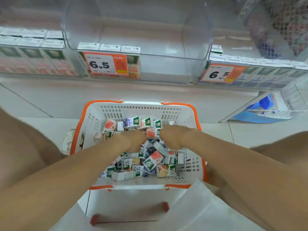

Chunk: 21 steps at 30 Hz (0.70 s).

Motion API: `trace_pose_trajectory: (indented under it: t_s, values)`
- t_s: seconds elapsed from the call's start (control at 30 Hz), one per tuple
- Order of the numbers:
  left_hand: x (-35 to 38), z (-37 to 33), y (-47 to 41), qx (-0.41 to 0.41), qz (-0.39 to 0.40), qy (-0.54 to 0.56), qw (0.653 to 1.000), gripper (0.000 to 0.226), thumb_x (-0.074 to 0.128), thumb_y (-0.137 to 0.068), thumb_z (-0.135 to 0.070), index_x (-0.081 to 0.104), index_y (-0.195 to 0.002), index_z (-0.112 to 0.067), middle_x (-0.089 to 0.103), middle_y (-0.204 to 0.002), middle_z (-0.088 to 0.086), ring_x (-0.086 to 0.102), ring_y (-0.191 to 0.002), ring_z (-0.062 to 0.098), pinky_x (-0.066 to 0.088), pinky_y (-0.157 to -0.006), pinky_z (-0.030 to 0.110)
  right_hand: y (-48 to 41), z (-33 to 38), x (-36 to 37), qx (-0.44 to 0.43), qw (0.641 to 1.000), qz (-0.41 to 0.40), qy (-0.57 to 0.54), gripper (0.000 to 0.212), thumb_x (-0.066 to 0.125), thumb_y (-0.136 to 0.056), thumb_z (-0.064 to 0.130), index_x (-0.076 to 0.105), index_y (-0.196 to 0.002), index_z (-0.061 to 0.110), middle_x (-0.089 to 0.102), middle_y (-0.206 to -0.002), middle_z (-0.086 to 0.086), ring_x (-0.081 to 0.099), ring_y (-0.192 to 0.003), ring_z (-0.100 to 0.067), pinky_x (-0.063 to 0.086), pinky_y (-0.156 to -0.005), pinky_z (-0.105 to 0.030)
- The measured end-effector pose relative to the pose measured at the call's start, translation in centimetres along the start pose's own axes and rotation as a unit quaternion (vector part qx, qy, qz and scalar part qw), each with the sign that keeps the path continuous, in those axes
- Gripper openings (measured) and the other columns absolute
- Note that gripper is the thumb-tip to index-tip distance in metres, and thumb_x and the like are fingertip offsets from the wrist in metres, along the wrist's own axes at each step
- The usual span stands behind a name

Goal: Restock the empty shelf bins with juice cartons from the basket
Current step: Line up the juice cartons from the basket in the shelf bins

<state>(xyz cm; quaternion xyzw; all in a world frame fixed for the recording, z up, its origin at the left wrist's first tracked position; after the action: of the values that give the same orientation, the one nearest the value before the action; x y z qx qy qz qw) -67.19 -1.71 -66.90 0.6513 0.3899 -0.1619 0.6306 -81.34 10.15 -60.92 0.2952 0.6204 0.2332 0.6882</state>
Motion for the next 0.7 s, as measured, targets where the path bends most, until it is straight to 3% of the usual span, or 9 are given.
trace_pose_trajectory:
  t_s: [0.07, 0.17, 0.27, 0.37, 0.5, 0.63, 0.7]
  values:
    - [1.9, 0.4, -1.0, -0.008, 0.020, 0.004, 1.000, 0.009, 0.061, -0.101, -0.022, 0.056, -0.102, -0.014, 0.064, -0.102, 0.006, 0.067, -0.091, 0.027, 0.060, -0.085, 0.049, -1.4, 0.2, 2.1, -0.027, 1.000, 0.009, 0.011, 0.022, 0.051, -0.098, 0.001, 0.051, -0.079, 0.012, 0.048, -0.076, -0.003, 0.054, -0.069, -0.022, 0.049, -0.063, -0.037]
    - [4.4, 0.8, -2.4, -0.018, 0.037, 0.028, 0.999, 0.038, 0.067, -0.099, -0.038, 0.059, -0.125, -0.012, 0.064, -0.114, 0.007, 0.067, -0.102, 0.027, 0.059, -0.089, 0.045, -2.8, 1.1, 5.2, -0.077, 0.996, 0.022, 0.025, 0.008, 0.056, -0.102, 0.010, 0.063, -0.107, 0.008, 0.059, -0.091, -0.004, 0.061, -0.084, -0.024, 0.055, -0.075, -0.039]
    - [6.2, 0.5, -3.3, -0.013, 0.012, 0.045, 0.999, 0.047, 0.071, -0.098, -0.036, 0.053, -0.133, -0.011, 0.057, -0.123, 0.008, 0.063, -0.107, 0.027, 0.055, -0.086, 0.038, -4.1, 1.9, 8.2, -0.119, 0.990, 0.024, 0.069, 0.041, 0.061, -0.097, 0.005, 0.053, -0.136, 0.012, 0.063, -0.115, -0.008, 0.064, -0.098, -0.029, 0.055, -0.074, -0.041]
    - [7.5, 0.0, -3.8, -0.015, -0.030, 0.051, 0.998, 0.054, 0.074, -0.095, -0.021, 0.045, -0.139, -0.008, 0.055, -0.128, 0.011, 0.063, -0.110, 0.028, 0.055, -0.088, 0.039, -5.4, 2.6, 10.5, -0.148, 0.984, 0.007, 0.100, 0.069, 0.066, -0.092, 0.005, 0.035, -0.154, 0.012, 0.057, -0.131, -0.014, 0.061, -0.112, -0.035, 0.058, -0.084, -0.050]
    - [7.8, 0.0, -3.7, -0.013, -0.056, 0.059, 0.997, 0.052, 0.076, -0.090, -0.015, 0.047, -0.133, -0.009, 0.055, -0.121, 0.011, 0.063, -0.104, 0.029, 0.054, -0.083, 0.036, -6.2, 3.3, 11.6, -0.125, 0.981, -0.034, 0.147, 0.072, 0.065, -0.095, 0.016, 0.031, -0.158, 0.014, 0.046, -0.148, -0.015, 0.044, -0.133, -0.034, 0.045, -0.104, -0.047]
    - [6.8, 1.3, -3.0, -0.013, -0.046, 0.099, 0.994, 0.054, 0.087, -0.081, -0.031, 0.052, -0.120, -0.015, 0.055, -0.111, 0.003, 0.059, -0.100, 0.024, 0.052, -0.082, 0.035, -6.4, 3.8, 12.2, -0.071, 0.985, -0.044, 0.153, 0.054, 0.057, -0.101, 0.018, 0.039, -0.151, 0.014, 0.041, -0.144, -0.019, 0.037, -0.132, -0.038, 0.037, -0.105, -0.047]
    - [6.4, 2.1, -2.6, -0.024, -0.040, 0.118, 0.992, 0.060, 0.091, -0.077, -0.036, 0.054, -0.120, -0.015, 0.057, -0.110, 0.003, 0.059, -0.099, 0.024, 0.056, -0.086, 0.039, -6.6, 3.8, 12.1, -0.062, 0.986, -0.053, 0.144, 0.059, 0.058, -0.100, 0.017, 0.035, -0.153, 0.008, 0.039, -0.148, -0.019, 0.038, -0.134, -0.037, 0.038, -0.106, -0.047]
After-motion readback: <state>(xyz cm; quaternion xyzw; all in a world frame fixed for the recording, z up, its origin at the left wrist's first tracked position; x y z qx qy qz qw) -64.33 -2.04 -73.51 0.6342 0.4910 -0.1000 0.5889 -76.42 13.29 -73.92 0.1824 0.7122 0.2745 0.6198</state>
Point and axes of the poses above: each hand's wrist, its own y-axis away from the middle knuckle, its own x-axis out of the palm, z = x × y, the point moved 1 cm from there along -y, towards the middle knuckle
